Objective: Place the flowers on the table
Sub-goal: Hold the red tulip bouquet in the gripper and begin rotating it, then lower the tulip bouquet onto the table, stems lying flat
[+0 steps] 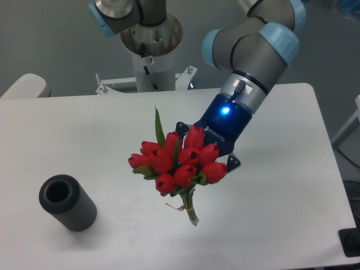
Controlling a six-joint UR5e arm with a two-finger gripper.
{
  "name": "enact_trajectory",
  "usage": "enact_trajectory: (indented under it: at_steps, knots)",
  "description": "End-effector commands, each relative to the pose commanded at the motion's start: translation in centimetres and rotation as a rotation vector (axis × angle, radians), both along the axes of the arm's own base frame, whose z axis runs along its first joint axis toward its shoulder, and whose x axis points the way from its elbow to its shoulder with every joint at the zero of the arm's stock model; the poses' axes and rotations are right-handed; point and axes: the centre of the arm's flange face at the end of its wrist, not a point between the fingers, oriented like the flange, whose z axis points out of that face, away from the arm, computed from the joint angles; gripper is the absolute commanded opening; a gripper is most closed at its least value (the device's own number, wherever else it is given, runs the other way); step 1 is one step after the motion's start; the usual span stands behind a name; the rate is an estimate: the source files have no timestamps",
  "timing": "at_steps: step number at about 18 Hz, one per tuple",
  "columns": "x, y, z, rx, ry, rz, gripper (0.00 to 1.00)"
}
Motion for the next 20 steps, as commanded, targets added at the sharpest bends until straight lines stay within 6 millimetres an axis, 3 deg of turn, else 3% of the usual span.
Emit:
enact_trajectory:
  at_steps: [7,13,15,17,20]
  knots:
    - [0.6,-0.6,-0.4,-0.042,0.064,0.013,0.37]
    - [1.0,-1.4,-0.4,-0.196,0.175,0.111,0.37]
    - [2.4,-0.8,-0.7,-0.225,0.209,0.097,0.36]
    - [3.4,-1.6,-1.7,-0.307,0.273,0.115,0.36]
    - [6.9,-0.6,-3.7,-0.410,0.395,0.049,0.36]
